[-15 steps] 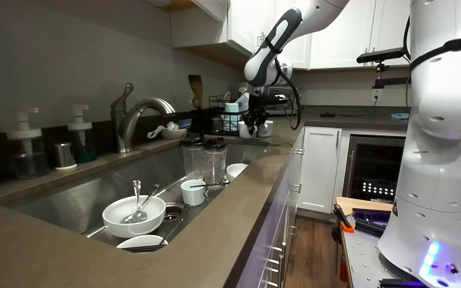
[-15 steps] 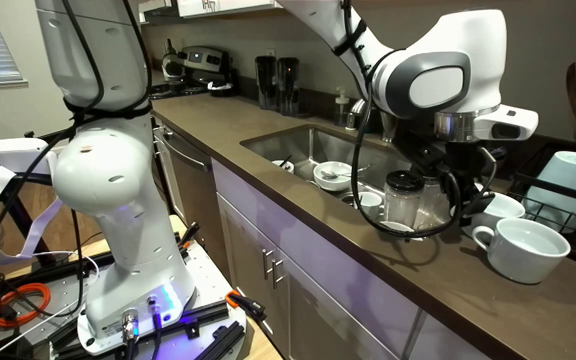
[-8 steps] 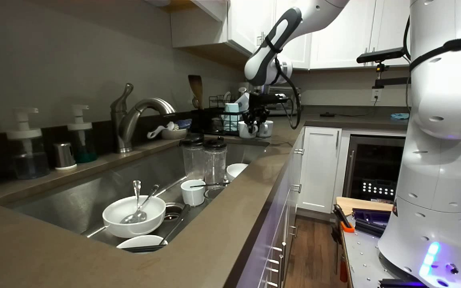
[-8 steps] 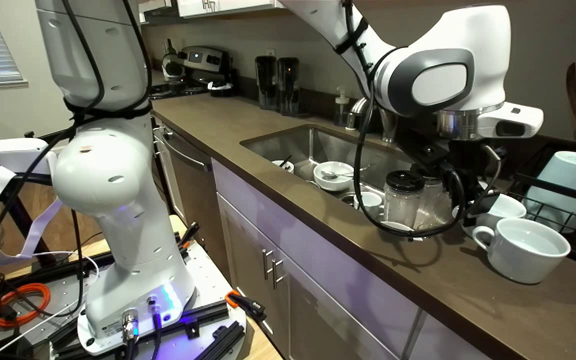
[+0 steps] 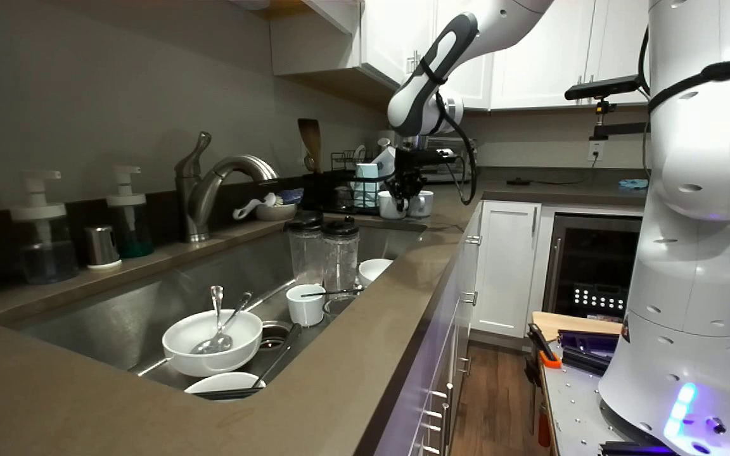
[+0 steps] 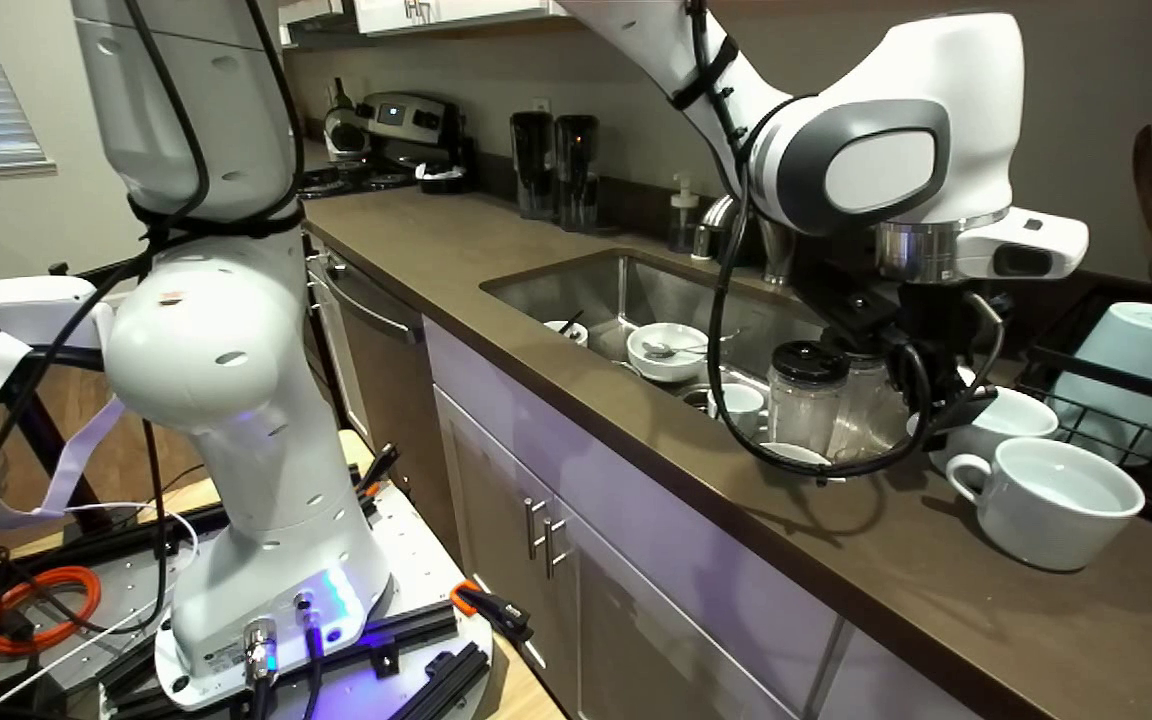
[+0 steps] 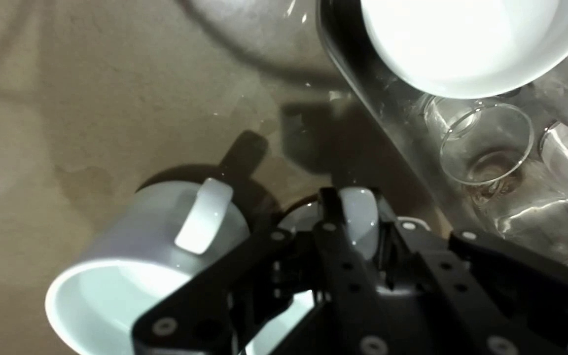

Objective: Pick up the white mug on the left and pour the liquid inside it into the sink then set it down on the left side of the counter

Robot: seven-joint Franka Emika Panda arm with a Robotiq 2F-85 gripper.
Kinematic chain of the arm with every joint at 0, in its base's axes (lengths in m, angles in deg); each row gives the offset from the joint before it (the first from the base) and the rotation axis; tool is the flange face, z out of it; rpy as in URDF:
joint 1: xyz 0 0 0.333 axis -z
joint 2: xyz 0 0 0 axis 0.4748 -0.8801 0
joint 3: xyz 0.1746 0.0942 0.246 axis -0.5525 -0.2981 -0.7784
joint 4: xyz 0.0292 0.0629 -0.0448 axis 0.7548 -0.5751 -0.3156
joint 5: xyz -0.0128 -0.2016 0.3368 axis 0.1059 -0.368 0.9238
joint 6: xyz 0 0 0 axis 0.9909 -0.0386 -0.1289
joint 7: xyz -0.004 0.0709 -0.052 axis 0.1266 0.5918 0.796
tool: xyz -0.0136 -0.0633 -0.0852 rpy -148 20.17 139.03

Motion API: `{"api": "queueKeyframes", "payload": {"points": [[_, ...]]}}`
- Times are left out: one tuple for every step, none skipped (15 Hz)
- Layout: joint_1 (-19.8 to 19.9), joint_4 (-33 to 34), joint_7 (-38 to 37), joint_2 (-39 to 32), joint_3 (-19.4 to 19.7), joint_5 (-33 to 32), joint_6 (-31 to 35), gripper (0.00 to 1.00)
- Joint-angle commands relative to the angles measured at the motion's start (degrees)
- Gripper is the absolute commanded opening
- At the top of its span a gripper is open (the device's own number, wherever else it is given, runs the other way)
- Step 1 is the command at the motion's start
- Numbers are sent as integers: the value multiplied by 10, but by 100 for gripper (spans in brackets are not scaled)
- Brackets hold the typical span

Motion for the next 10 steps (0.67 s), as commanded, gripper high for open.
{"api": "queueKeyframes", "payload": {"points": [[8,6,24,1,-5,13,-11,4],[7,-1,24,10,-4,11,-17,4],[6,-7,23,17,-3,6,-21,4],[6,-14,22,26,-1,1,-25,4],[5,-22,18,36,1,-7,-29,4],[5,-28,21,44,1,-10,-33,4],[5,-35,23,55,2,-12,-42,4],[4,-40,20,62,4,-17,-47,4],[6,-39,26,70,4,-17,-60,4],[7,-37,25,72,6,-20,-68,4]]}}
